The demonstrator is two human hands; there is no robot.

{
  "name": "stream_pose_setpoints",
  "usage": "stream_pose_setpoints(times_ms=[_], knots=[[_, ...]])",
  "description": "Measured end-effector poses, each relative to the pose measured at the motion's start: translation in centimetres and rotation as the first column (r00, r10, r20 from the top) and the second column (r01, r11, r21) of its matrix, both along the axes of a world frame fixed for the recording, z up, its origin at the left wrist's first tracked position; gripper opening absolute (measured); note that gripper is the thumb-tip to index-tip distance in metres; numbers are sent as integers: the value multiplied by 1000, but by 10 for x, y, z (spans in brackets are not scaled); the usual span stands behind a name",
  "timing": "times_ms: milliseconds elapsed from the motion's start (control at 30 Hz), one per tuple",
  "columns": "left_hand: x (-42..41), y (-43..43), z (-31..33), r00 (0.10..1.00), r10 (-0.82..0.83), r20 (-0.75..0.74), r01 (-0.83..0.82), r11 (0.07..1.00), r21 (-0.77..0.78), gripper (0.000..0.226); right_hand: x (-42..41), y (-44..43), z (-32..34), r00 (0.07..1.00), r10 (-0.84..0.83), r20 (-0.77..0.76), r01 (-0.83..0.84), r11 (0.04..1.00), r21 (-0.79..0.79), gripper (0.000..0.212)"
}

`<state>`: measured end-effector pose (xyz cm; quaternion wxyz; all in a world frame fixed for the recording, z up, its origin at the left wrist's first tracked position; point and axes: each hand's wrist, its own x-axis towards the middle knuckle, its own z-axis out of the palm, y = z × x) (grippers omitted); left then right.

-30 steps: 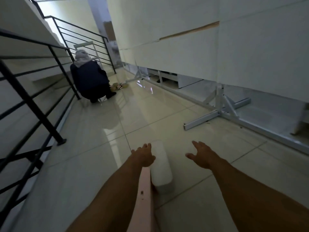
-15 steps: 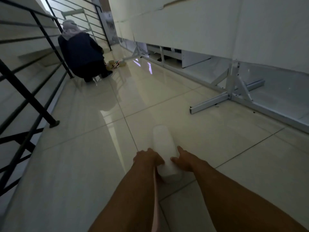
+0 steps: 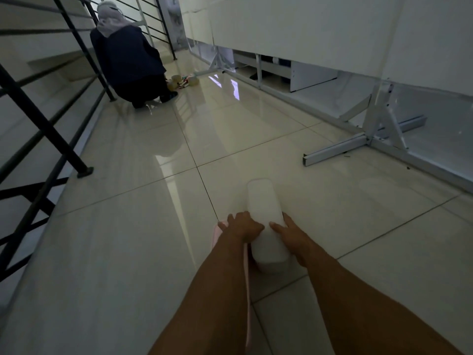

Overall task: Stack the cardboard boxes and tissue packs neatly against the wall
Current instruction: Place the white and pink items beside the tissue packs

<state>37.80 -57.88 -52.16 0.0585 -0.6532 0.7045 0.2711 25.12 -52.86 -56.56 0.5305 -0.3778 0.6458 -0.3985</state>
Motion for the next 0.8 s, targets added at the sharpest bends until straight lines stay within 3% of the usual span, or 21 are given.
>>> stream_pose_setpoints(times_ms=[100, 200, 367, 533, 667, 800], knots=[[-5, 2, 4, 989, 50, -137, -59, 996, -62, 57, -6, 2, 4, 993, -57, 108, 63, 997, -53, 55], [-15, 4, 12, 923, 108, -369, -122, 992, -16, 48, -14, 5, 7, 976, -136, 167, 148, 987, -61, 56], [-54, 11, 25, 894, 23, -447, -56, 997, -61, 46, -44, 22, 24, 937, -261, 231, 282, 957, -62, 56], [-126, 37, 34, 859, -151, -489, 136, 988, -67, 46, -109, 64, 41, 879, -425, 217, 447, 893, -62, 55], [-200, 73, 35, 790, -308, -530, 321, 944, -70, 72, -175, 122, 49, 799, -576, 171, 592, 803, -62, 50], [-274, 125, 35, 691, -433, -579, 509, 860, -35, 61, -234, 196, 59, 715, -688, 128, 697, 715, -50, 47]])
